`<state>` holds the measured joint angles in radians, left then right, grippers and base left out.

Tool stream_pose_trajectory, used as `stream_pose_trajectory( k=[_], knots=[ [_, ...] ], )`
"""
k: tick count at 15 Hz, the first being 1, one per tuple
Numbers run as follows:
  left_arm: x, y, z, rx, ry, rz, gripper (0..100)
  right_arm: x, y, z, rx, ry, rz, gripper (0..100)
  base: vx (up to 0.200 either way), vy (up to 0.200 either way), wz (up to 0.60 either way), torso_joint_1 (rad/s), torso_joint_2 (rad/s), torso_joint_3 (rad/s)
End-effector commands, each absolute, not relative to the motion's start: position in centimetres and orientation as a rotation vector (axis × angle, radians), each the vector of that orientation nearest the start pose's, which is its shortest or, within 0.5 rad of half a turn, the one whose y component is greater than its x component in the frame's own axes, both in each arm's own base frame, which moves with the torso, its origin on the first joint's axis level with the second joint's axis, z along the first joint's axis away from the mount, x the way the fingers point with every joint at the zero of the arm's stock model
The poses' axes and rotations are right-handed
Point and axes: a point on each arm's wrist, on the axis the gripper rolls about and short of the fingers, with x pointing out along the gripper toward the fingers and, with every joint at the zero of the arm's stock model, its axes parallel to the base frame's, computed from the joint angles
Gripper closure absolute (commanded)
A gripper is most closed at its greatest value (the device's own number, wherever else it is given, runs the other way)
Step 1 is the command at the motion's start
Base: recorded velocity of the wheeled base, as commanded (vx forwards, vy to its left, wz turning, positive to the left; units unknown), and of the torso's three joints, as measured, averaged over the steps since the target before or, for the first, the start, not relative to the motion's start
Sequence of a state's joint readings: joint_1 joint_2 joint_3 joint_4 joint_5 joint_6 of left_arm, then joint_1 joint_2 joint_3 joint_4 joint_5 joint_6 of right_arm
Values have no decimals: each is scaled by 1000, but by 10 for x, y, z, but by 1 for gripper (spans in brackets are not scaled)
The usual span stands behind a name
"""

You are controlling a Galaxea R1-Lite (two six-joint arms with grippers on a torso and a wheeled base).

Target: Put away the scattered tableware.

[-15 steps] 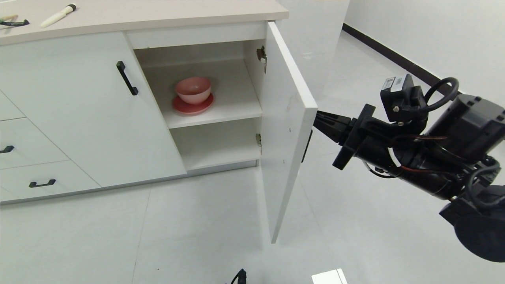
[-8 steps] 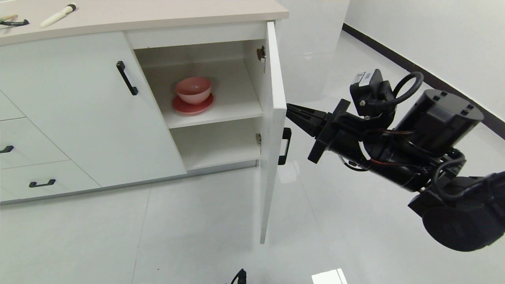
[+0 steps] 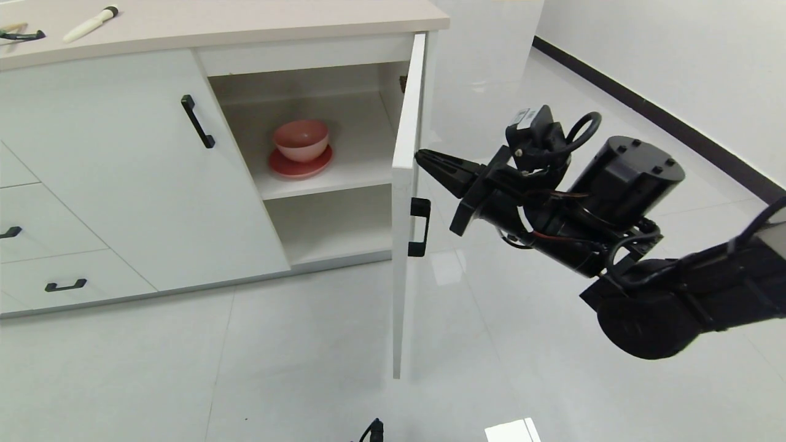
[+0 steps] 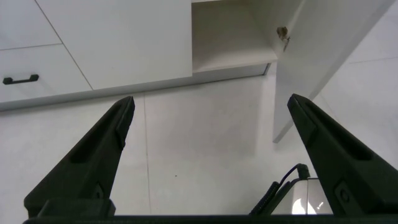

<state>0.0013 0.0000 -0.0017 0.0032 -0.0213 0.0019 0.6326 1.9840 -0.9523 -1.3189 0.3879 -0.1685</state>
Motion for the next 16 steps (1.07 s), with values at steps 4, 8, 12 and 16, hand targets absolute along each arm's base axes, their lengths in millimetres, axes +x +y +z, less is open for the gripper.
stream_pose_trajectory(
  k=[4, 8, 12, 16],
  knots=[
    [-23, 0, 76, 0, 0, -18, 0, 329, 273, 156, -109, -387, 1024, 100, 0, 0, 0, 0, 0, 0],
    [-23, 0, 76, 0, 2, -18, 0, 362, 300, 152, -91, -499, 1009, 100, 0, 0, 0, 0, 0, 0],
    [-23, 0, 76, 0, 2, -18, 0, 370, 306, 146, -88, -519, 1005, 100, 0, 0, 0, 0, 0, 0],
    [-23, 0, 76, 0, 0, -18, 0, 368, 309, 150, -84, -543, 1009, 100, 0, 0, 0, 0, 0, 0]
  ],
)
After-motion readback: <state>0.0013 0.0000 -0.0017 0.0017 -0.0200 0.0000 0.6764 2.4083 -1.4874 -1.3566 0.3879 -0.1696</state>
